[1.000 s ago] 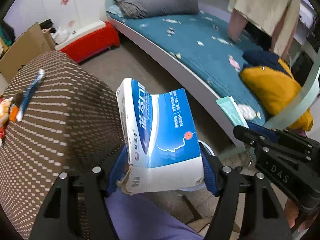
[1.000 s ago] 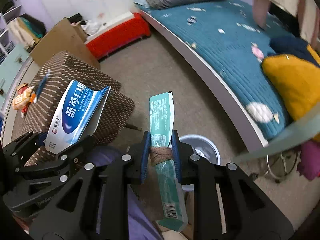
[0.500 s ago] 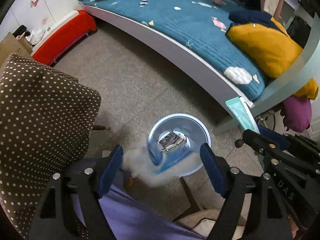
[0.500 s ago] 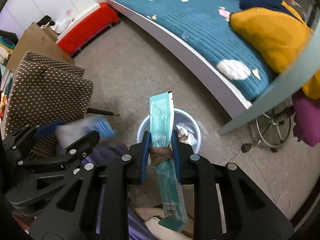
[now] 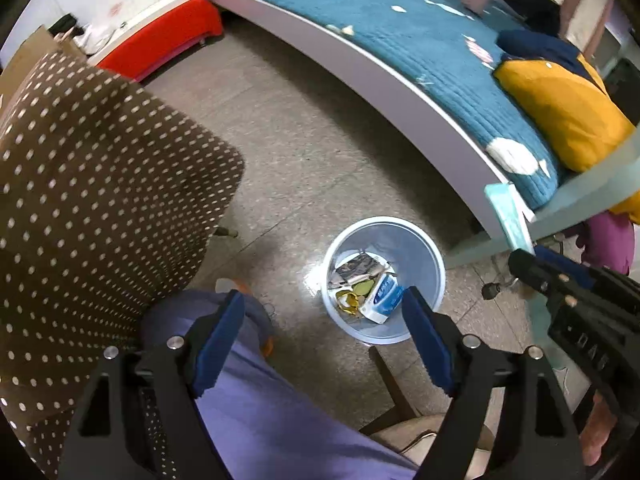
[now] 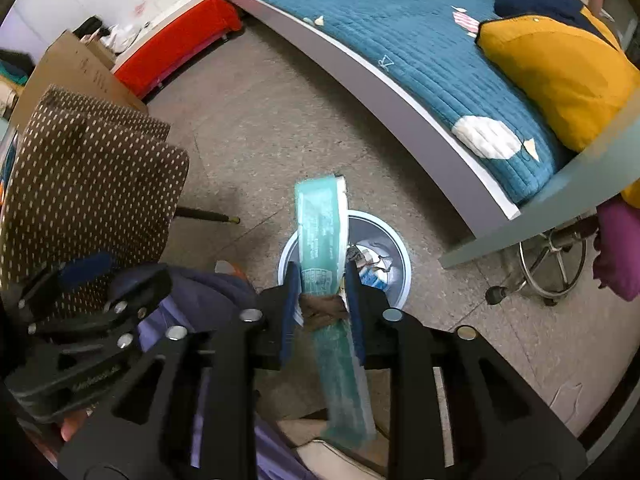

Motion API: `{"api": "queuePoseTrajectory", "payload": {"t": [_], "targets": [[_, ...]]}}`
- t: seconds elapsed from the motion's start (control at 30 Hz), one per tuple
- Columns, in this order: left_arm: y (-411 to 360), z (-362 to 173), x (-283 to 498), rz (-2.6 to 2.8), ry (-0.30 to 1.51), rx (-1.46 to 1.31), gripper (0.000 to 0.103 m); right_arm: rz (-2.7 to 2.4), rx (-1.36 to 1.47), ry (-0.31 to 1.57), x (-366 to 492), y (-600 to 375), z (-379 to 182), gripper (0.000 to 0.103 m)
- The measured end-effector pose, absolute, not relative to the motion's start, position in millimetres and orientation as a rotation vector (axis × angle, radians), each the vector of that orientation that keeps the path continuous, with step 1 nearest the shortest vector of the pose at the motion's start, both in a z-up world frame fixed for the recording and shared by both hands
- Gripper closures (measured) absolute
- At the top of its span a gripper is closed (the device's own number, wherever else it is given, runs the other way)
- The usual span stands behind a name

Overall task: Collect trash
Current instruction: 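Open both tools to drop the box and tube into the bucket, then move both open tools back over the polka-dot table toward the trash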

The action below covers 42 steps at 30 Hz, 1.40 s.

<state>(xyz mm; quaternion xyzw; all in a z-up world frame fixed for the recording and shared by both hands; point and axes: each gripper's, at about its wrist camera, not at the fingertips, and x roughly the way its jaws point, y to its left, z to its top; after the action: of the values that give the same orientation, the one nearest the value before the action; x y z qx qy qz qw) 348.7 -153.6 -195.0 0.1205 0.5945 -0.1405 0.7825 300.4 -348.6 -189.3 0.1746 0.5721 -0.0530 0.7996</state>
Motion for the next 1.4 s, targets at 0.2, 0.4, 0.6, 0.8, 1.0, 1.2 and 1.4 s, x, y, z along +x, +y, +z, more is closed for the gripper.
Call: {"api": "queuePoseTrajectory", "payload": {"t": [0.2, 0.4, 0.6, 0.8, 1.0, 1.2, 1.4], "targets": [[-135, -196, 351, -0.272, 1.292, 0.238, 0.023, -0.146, 0.341, 1.223, 306, -345, -190, 0.035], [-133, -197, 349, -0.280, 1.303, 0.243, 0.023, -0.144, 0.322, 1.263, 306, -339, -197, 0.035], [-135, -192, 345, -0.287, 1.293, 0.252, 0.023, -0.146, 0.310, 1.272, 302, -334, -196, 0.035], [-132, -175, 342, -0.294, 1.266, 0.251, 0.023, -0.141, 0.292, 1.254, 301, -328, -185, 0.035], [-124, -146, 339, -0.296, 1.199, 0.243, 0.022, -0.122, 0.274, 1.214, 304, -318, -167, 0.035], [-107, -115, 336, -0.280, 1.123, 0.216, 0.021, -0.097, 0.282, 1.157, 311, -305, -144, 0.035], [-83, -86, 333, -0.238, 1.054, 0.170, 0.021, -0.057, 0.256, 1.096, 320, -284, -117, 0.035]]}}
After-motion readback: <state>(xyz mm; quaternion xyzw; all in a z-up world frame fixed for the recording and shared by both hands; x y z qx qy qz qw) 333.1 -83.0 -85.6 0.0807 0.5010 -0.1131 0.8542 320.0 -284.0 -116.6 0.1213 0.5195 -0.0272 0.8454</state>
